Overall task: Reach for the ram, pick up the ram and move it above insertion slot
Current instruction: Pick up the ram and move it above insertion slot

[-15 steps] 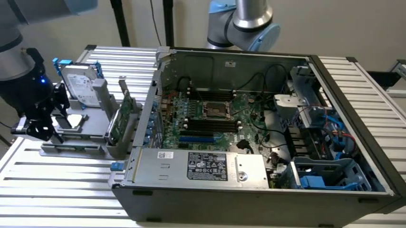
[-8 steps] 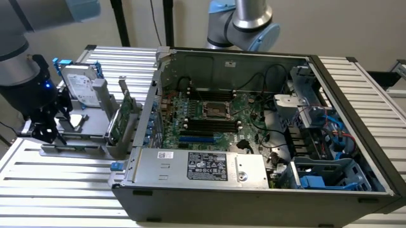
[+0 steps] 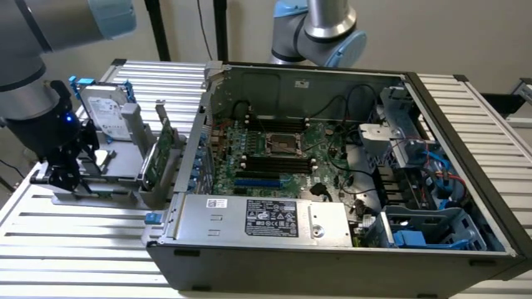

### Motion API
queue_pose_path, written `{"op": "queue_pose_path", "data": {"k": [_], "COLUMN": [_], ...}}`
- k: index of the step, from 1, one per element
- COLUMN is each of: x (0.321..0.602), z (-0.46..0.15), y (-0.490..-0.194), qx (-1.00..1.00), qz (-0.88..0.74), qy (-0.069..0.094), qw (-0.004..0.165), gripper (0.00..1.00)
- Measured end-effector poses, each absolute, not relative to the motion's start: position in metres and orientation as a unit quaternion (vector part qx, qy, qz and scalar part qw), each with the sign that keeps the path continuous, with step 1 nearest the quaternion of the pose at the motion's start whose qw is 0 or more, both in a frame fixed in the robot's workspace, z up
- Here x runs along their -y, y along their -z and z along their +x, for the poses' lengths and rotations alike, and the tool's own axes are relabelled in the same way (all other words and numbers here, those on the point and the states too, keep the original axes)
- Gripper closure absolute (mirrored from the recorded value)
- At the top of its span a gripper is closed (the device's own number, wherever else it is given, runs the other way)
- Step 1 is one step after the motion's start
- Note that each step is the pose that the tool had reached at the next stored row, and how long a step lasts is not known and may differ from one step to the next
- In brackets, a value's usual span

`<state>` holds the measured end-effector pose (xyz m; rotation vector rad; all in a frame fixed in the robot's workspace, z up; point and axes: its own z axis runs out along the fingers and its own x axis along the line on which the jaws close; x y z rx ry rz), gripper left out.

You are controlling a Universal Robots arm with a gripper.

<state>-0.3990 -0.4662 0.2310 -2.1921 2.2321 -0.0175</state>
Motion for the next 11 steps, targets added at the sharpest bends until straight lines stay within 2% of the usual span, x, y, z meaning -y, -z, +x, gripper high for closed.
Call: {"op": "queue_pose_path", "data": {"k": [11], "x": [0.463], "z": [-0.399], "y": [-0.211], "qx": [-0.714], "qz": [-0.700], "qy": [0.006], "qw": [0.006], "gripper": [0.52]}}
